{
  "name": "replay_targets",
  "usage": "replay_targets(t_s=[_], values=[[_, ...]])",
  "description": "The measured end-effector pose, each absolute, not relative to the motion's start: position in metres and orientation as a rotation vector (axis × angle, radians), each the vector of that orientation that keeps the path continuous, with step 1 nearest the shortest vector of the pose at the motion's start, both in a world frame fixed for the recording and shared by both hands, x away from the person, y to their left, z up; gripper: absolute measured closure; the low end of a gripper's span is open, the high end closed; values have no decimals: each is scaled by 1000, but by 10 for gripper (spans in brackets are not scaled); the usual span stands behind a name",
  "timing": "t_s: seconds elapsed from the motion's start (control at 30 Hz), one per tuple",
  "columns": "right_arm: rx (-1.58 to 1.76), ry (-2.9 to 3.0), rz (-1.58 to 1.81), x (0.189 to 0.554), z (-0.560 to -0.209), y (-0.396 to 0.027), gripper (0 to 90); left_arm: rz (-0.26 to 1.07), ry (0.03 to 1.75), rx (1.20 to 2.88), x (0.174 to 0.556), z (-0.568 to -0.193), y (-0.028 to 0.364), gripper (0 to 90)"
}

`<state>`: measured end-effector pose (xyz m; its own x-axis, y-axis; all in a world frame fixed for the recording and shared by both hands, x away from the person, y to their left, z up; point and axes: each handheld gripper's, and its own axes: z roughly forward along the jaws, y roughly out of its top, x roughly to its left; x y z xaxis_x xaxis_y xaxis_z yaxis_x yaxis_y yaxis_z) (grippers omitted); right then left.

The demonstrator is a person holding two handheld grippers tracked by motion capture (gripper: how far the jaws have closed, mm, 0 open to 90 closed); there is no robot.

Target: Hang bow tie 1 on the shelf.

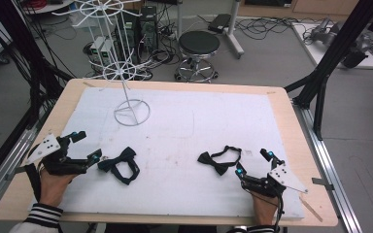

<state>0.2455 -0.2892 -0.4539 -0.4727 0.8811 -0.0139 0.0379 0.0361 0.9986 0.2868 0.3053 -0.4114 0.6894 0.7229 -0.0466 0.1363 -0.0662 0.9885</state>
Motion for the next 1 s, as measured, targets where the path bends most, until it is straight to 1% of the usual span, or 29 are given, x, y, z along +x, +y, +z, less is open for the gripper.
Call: replay_targets(t_s=[0.33, 0.57, 0.67, 0.8, 1.0], values=[[949, 1611, 1520, 245, -454, -289, 35, 459, 677, 1792, 303, -395, 288, 55], [950, 1608, 1520, 245, -454, -289, 35, 412, 667, 1869, 309, -390, 280, 55], [950, 1607, 1521, 245, -454, -289, 35, 387, 667, 1926, 313, -389, 276, 55], [951, 1606, 1523, 245, -454, -289, 35, 400, 644, 1992, 314, -386, 271, 55], [952, 1603, 1524, 245, -454, -289, 35, 373, 658, 2055, 320, -383, 266, 56]])
